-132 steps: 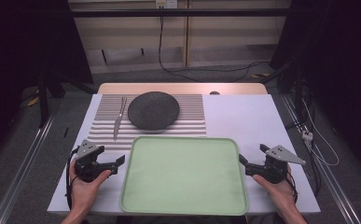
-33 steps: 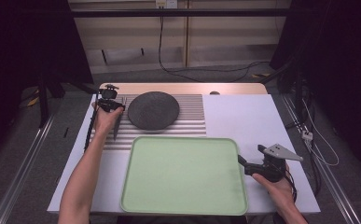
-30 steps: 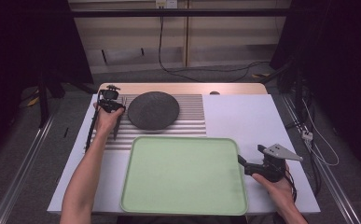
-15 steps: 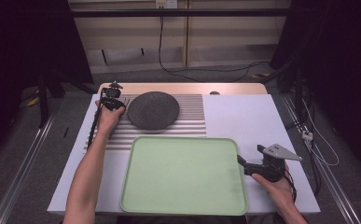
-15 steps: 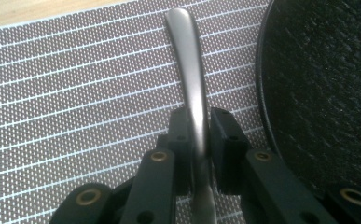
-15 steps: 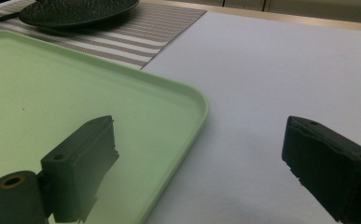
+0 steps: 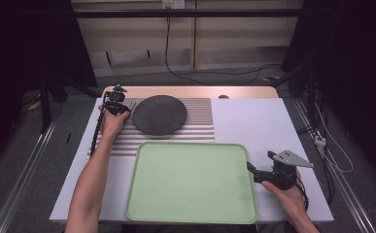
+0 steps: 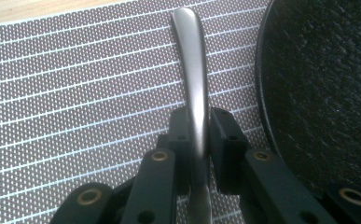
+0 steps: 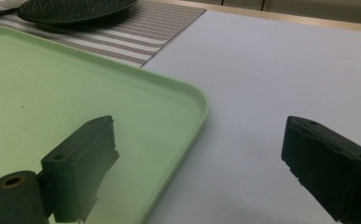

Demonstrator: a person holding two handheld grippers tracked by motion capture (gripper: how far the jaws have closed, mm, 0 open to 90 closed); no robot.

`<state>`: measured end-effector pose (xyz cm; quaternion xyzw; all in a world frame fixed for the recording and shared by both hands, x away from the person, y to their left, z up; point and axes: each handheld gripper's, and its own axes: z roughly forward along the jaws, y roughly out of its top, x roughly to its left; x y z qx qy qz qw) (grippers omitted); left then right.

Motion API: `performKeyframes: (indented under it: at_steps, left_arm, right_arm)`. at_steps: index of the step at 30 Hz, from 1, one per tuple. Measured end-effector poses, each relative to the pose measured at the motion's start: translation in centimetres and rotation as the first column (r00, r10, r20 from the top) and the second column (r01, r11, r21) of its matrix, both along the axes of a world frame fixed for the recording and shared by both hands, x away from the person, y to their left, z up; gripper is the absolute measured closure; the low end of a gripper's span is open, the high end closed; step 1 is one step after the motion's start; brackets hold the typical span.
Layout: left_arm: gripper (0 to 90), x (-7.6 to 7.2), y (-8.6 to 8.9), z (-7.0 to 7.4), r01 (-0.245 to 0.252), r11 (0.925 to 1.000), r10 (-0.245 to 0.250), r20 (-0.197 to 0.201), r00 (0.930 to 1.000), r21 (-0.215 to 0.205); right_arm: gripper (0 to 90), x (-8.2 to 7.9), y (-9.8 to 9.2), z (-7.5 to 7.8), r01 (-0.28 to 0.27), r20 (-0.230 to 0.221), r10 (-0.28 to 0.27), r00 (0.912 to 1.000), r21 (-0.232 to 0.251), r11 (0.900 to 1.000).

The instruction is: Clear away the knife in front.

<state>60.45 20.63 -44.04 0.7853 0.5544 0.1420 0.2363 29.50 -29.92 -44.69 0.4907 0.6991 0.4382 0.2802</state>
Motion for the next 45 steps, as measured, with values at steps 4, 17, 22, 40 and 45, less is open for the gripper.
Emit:
performKeyframes:
  at_steps: [4, 17, 22, 40, 45]
  left_arm:
    - [79.8, -0.2, -0.2, 0.2, 0.024, 0.9996, -0.024, -0.005, 0.9997, 0.017]
    - [79.9, -1.1, -0.1, 1.4, 0.045, 0.999, -0.045, 0.01, 0.9989, -0.003]
    - [79.8, -1.4, 0.0, 2.3, 0.064, 0.998, -0.064, 0.018, 0.9978, -0.004]
    - [79.8, -3.7, 0.0, 4.9, 0.127, 0.9917, -0.125, 0.077, 0.9891, -0.019]
    - [79.8, -4.7, -0.9, 6.0, 0.173, 0.9847, -0.17, 0.101, 0.9802, -0.019]
  right_arm:
    - [10.5, 0.0, 0.1, 0.0, -0.006, 0.0, 0.006, 1.0, -0.002, 1.0]
    - [10.4, -0.3, 0.1, 0.1, -0.007, 0.005, 0.007, 1.0, -0.008, 1.0]
    - [10.4, -0.2, 0.2, 0.1, -0.006, 0.003, 0.006, 1.0, -0.009, 1.0]
    - [10.3, -0.2, 0.2, 0.1, -0.008, 0.003, 0.008, 1.0, -0.008, 1.0]
    - [10.3, -0.2, 0.2, 0.1, -0.008, 0.004, 0.008, 1.0, -0.01, 1.0]
